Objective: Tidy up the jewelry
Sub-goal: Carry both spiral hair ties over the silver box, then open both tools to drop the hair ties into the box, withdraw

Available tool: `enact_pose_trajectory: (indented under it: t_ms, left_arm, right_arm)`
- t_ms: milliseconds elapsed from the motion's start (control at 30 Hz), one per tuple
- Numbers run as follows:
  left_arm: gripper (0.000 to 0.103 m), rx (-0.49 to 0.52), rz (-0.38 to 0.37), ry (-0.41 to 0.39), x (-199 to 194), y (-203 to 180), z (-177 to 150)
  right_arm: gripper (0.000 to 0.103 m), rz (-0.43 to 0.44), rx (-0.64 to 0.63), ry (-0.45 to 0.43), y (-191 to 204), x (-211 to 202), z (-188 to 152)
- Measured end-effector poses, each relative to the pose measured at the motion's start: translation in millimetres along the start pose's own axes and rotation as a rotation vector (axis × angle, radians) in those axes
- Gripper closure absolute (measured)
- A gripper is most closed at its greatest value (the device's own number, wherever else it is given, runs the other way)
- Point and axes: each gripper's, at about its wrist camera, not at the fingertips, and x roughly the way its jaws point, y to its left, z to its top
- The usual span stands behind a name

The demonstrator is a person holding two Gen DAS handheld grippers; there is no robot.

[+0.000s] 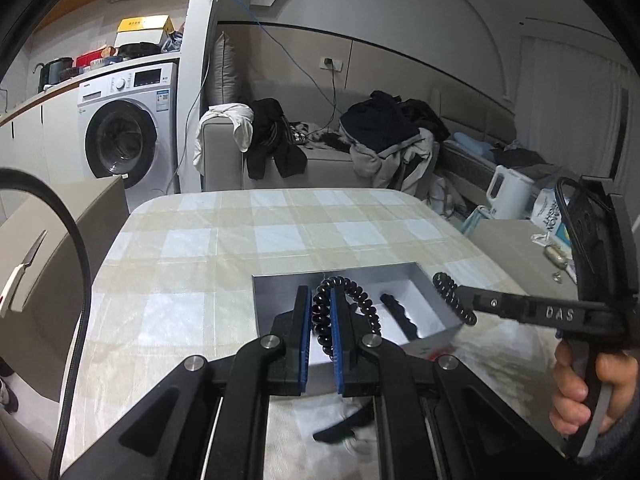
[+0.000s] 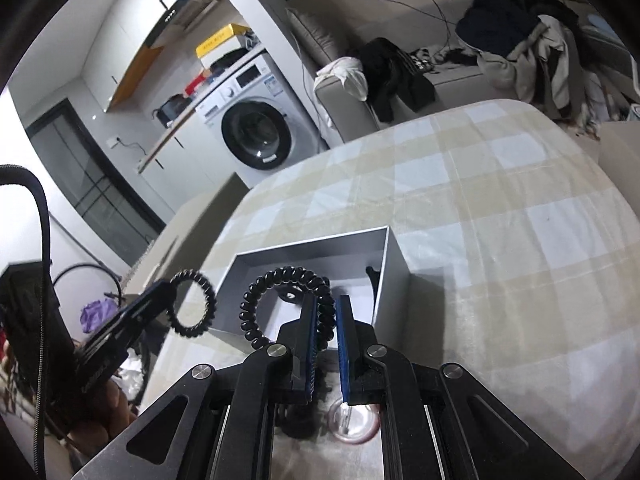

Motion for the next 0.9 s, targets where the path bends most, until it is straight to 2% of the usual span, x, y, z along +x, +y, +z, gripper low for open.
enact_pose_trajectory:
  t_ms: [133, 433, 667, 767, 900]
  left_arm:
    - [0.098, 0.014, 0.033, 0.012, 12.9, 1.8, -4.5]
    - [0.098, -0.027, 0.038, 0.081, 30.5, 9.1, -14.6]
    - [0.098, -0.017, 0.014, 0.139, 28.3, 1.8, -22.1]
    - [0.098, -0.044, -0.013, 0.167, 25.5, 0.4, -20.5]
    - [0.098, -0.002, 0.009, 0.146, 23.0, -4.7, -17.0]
  right_arm:
    - [0.095, -0.012, -0.002, -0.015, 1.1, 9.5, -0.6]
    - [0.095, -0.049, -0.024, 0.008, 1.8, 20.9, -0.4]
    - [0.092, -0.012, -0.009, 0.023, 0.0, 24.6, 2.2]
    - [0.092, -0.003, -0.012, 0.024, 0.9, 24.9, 3.1]
    - [0.092, 0.009, -0.024, 0.014, 3.7, 19.1, 2.3]
